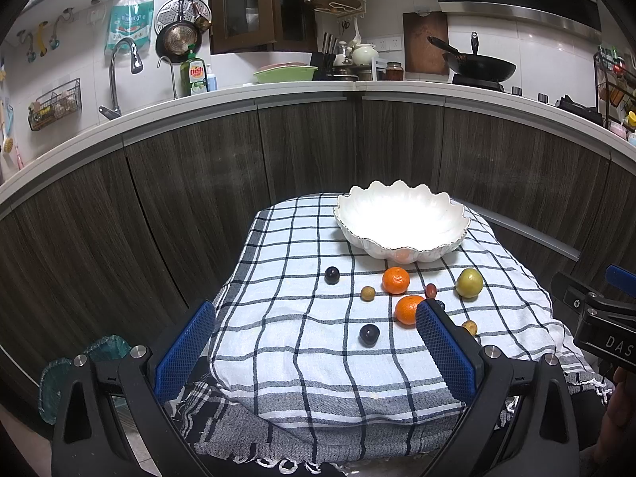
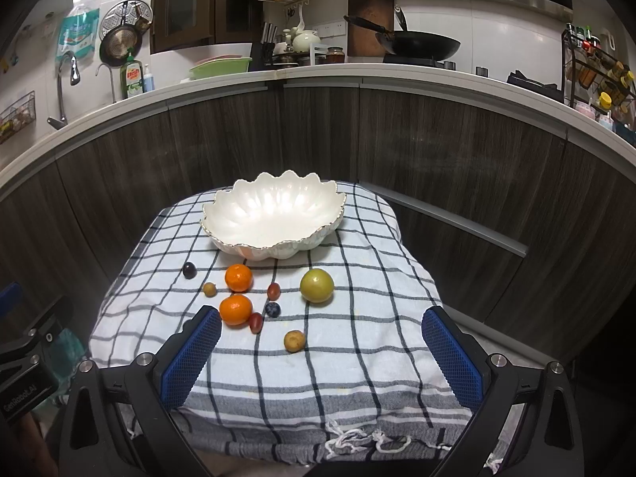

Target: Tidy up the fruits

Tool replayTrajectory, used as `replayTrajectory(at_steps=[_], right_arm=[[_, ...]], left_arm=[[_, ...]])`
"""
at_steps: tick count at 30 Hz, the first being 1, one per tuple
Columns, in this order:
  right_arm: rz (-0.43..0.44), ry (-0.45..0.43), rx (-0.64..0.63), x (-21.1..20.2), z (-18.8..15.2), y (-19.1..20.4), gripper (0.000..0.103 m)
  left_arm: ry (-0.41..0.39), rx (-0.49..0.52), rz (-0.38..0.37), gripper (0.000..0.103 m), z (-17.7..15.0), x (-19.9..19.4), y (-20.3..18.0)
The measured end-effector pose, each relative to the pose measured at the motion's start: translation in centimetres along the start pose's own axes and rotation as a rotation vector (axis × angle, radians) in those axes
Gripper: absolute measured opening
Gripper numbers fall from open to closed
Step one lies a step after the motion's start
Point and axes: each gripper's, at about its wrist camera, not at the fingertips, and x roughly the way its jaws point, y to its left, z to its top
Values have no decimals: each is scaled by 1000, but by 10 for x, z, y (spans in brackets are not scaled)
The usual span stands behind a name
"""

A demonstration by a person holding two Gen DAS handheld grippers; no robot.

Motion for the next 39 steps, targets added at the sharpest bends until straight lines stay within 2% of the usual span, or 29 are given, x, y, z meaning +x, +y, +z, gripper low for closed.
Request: replayTrajectory(at_steps=[24,39], right_arm=[[1,-4,-2,1,2,-1,102],[-9,11,-9,18,7,1,102]], left_arm=[[-5,7,7,103,1,-1,-8],[8,42,33,103,9,21,-9]])
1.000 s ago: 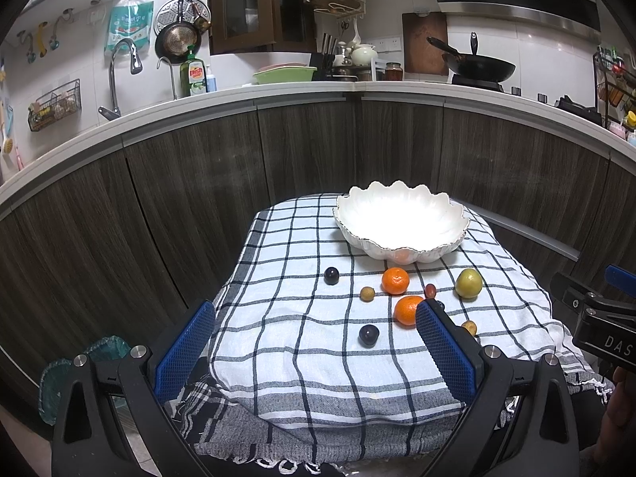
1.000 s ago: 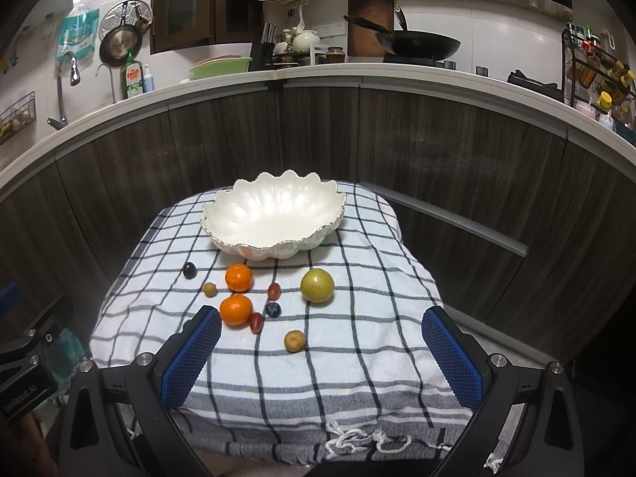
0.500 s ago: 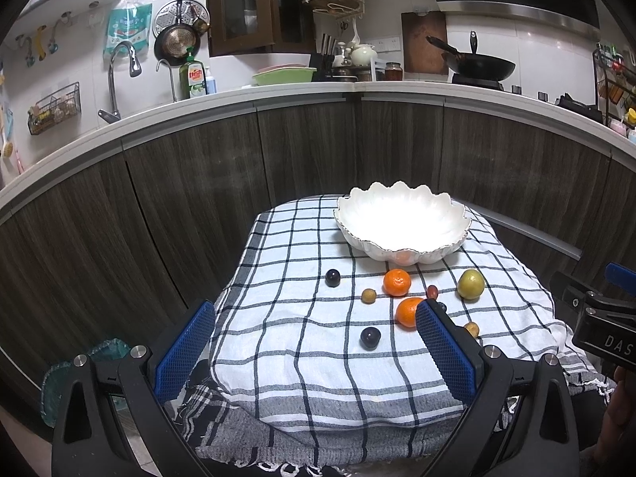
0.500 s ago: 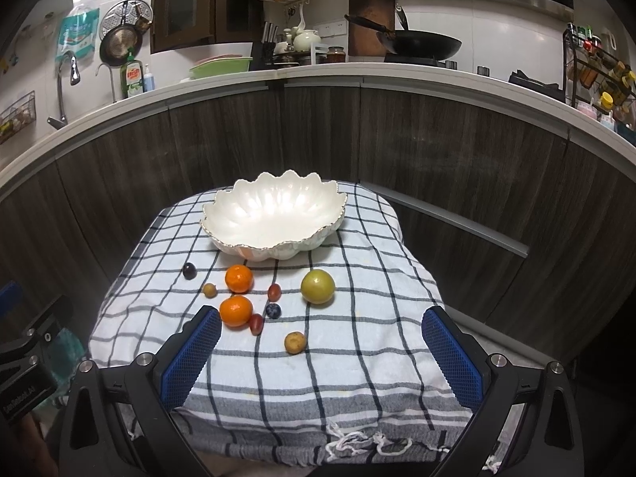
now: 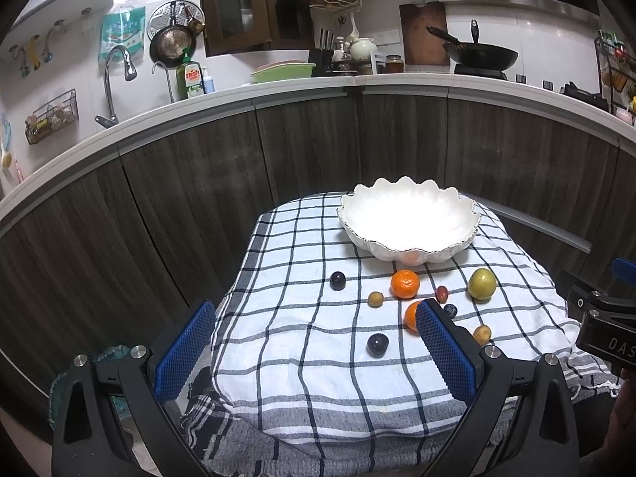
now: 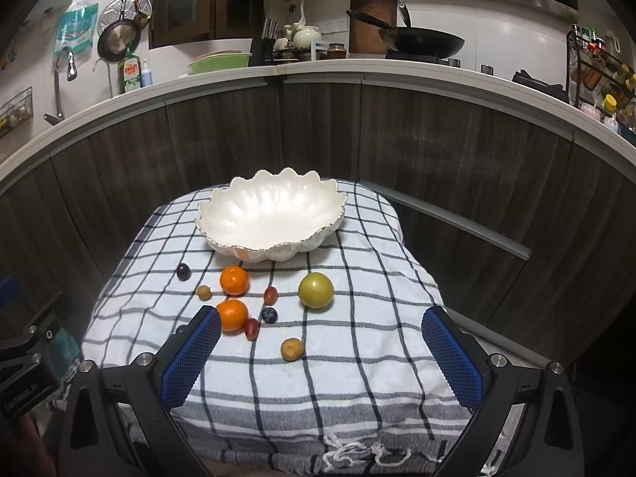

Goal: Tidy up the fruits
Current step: 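Grasp the dark purple plum with the left tool while the right tool grasps the small tan fruit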

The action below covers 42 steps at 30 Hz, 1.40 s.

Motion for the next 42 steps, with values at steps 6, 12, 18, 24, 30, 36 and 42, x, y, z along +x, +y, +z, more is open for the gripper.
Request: replayTrajectory(at_steps=[6,12,18,24,30,36,42], right_arm=[[-10,21,-11,16,3,1,102],[-17,52,-24,36,6,3,102],[-2,97,-31,55,5,5,102],[22,151,-38,77,2,7,94],[41,207,-69,98,-2,14,87],[57,257,-89,115,-8,18,80],[78,296,-117,129,-15,24,71]], left_arm=[[16,36,14,103,5,16,-6],[55,72,-15,102,8,37,-15],[100,103,-53,99,8,55,-26],[157,108,-73,93,6,79,-33],[219,124,-108,86,-2,102,-41],[272,140,-136,77,-10,121,-48],[360,154,-173,64,-26,143,-55]])
